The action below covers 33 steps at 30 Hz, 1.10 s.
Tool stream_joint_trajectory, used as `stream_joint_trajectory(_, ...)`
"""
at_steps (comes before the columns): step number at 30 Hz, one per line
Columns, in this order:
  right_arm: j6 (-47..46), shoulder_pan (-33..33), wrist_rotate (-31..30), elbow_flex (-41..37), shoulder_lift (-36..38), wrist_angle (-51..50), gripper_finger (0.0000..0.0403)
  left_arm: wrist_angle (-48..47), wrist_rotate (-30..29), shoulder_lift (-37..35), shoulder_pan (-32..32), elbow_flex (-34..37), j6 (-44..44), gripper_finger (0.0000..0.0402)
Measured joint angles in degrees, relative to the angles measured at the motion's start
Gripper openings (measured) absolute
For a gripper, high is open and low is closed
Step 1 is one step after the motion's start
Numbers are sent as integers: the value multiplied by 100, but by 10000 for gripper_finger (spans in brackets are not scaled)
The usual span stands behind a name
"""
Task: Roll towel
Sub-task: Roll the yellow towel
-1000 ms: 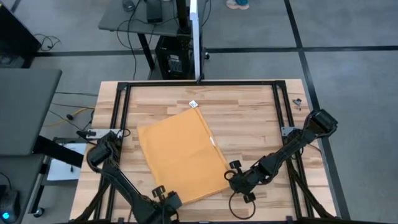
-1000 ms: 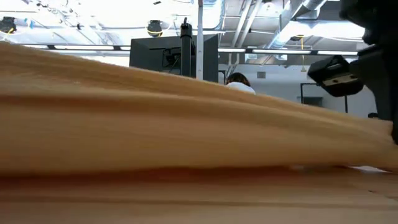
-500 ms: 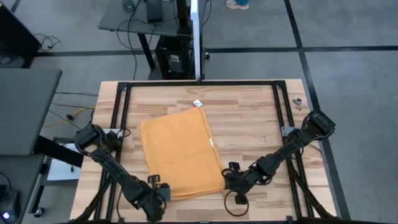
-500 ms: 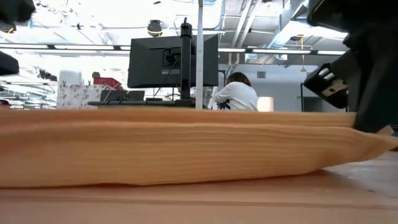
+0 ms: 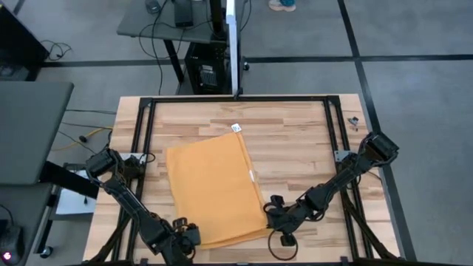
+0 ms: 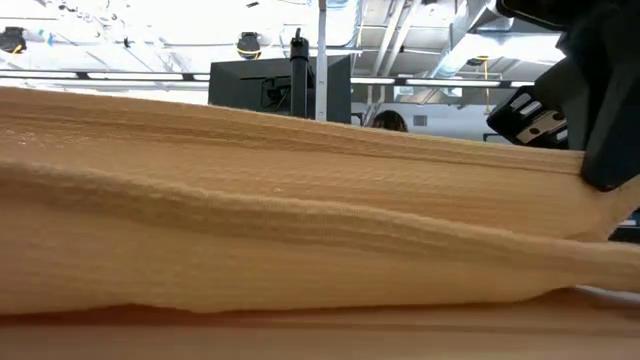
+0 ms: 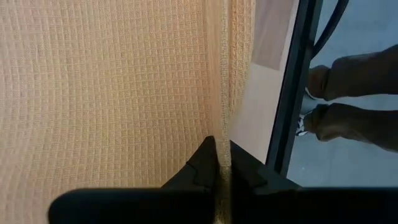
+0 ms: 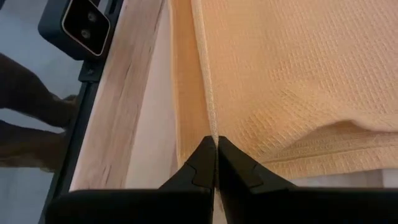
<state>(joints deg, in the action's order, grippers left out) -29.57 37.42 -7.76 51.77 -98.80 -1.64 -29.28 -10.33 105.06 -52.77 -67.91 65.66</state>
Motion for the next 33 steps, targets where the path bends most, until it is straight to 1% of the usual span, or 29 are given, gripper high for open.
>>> stream_joint_trajectory(3,6,28,142,0,2,-49,24,-5,10,0,2,-1,53,23)
stream_joint_trajectory(7,6,84,250,0,4,-53,71,54,76,0,-3,-10,162,76)
stream_joint_trajectory(11,173,95,281,2,7,-41,127,492,614,0,48,-25,126,131)
stream_joint_trajectory(14,502,94,333,61,7,-164,164,773,1033,0,70,-175,185,154)
stream_joint_trajectory(17,973,95,335,101,13,-283,191,1178,1026,-4,39,-282,173,159)
stream_joint_trajectory(19,1333,95,333,101,13,-288,203,1237,956,-4,-8,-283,219,158)
stream_joint_trajectory(23,1970,122,310,101,13,-285,212,728,608,0,-132,-281,520,157)
stream_joint_trajectory(25,2190,159,192,101,13,-280,212,551,509,4,-163,-274,701,157)
stream_joint_trajectory(28,2243,241,32,101,13,-251,212,702,459,4,-164,-274,880,157)
stream_joint_trajectory(33,2117,394,23,107,13,-215,212,1325,242,4,-253,-274,943,157)
